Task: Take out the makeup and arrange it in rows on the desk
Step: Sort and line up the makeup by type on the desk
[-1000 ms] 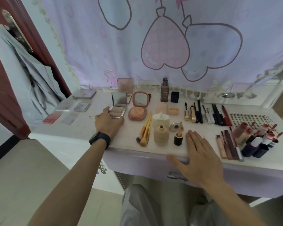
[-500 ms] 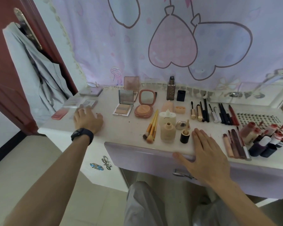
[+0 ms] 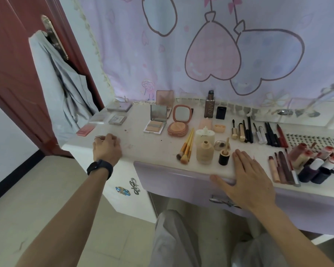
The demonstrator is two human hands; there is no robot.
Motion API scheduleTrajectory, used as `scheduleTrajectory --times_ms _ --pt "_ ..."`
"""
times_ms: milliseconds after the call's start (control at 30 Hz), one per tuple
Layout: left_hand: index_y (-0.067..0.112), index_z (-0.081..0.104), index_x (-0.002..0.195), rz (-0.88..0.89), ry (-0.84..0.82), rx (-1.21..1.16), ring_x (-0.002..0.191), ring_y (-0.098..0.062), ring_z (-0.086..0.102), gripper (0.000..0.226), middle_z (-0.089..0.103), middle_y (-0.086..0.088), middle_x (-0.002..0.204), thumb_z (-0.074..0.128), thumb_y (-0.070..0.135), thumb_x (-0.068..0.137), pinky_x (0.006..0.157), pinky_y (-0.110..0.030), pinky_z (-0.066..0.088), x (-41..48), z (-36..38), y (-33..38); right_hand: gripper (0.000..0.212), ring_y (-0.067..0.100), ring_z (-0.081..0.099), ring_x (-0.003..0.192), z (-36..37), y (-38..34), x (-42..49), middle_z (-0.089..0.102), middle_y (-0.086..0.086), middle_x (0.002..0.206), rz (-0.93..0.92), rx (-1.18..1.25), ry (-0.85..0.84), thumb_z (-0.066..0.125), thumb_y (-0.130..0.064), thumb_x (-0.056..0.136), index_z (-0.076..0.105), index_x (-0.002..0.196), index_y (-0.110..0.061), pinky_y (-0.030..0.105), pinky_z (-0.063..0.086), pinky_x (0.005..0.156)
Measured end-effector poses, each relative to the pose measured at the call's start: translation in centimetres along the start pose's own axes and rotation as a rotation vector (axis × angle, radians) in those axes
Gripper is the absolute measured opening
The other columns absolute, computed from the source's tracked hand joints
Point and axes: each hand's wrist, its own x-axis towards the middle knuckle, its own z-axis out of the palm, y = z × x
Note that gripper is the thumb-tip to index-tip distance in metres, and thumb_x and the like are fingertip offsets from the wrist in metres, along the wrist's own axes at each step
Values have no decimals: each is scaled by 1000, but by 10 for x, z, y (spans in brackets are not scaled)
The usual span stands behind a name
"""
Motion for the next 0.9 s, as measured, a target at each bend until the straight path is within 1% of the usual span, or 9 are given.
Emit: scheduleTrajectory --times_ms 100,167,333,467,533,600,733,833,900 --pt "16 63 118 18 -46 51 109 -41 55 31 66 -20 114 51 37 99 91 -44 47 0 -12 1 119 17 12 154 -1 0 -1 15 3 167 2 -2 -16 8 -95 74 17 159 -12 32 4 123" --pt "19 64 118 -25 -66 -29 104 -37 59 31 70 -13 108 55 39 96 87 -40 50 -6 -21 4 119 17 13 154 -2 -1 -2 16 3 167 4 -4 -19 8 -95 74 17 159 -12 33 5 123" --pt "24 64 118 -48 -80 -515 100 -17 66 46 72 1 107 74 50 83 83 -29 50 -33 -37 29 113 15 5 155 -9 -4 -2 8 1 168 10 -3 -44 16 -92 78 10 160 -15 31 -1 122" --pt "28 65 112 51 -134 -836 85 -3 67 37 76 6 95 80 40 81 84 -26 51 -62 -50 96 115 13 4 155 -9 -1 -2 6 -1 168 3 50 -71 12 -93 76 10 160 -15 29 -3 121" --pt "27 65 111 136 -192 -959 82 -2 69 34 77 3 93 81 33 81 80 -24 52 -80 -54 130 114 12 12 153 -16 0 -2 16 -3 167 9 212 -77 20 -93 75 19 159 -16 30 6 123" --pt "25 64 112 220 -257 -1021 88 -6 71 35 77 1 97 81 28 81 76 -19 52 -97 -55 160 98 12 28 147 -30 0 -4 33 -4 160 78 503 -32 38 -82 80 33 154 -19 32 23 120" --pt "30 61 120 464 -365 -918 98 -4 68 46 74 8 106 83 31 79 82 -22 55 -124 -49 201 55 10 65 107 -70 -6 -8 71 -8 115 194 993 190 46 -64 88 64 122 -24 24 50 88" --pt "37 54 129 655 -440 -733 105 3 63 57 70 15 113 81 40 79 87 -24 54 -139 -42 217 41 17 70 78 -104 -8 -5 77 2 94 266 1333 56 53 -54 91 70 109 -21 33 56 71" --pt "40 50 133 766 -453 -600 109 4 60 60 69 18 117 78 47 80 89 -26 53 -146 -38 224 28 18 67 70 -113 -4 -3 76 4 86 272 1368 5 66 -39 91 71 109 -18 33 54 66"
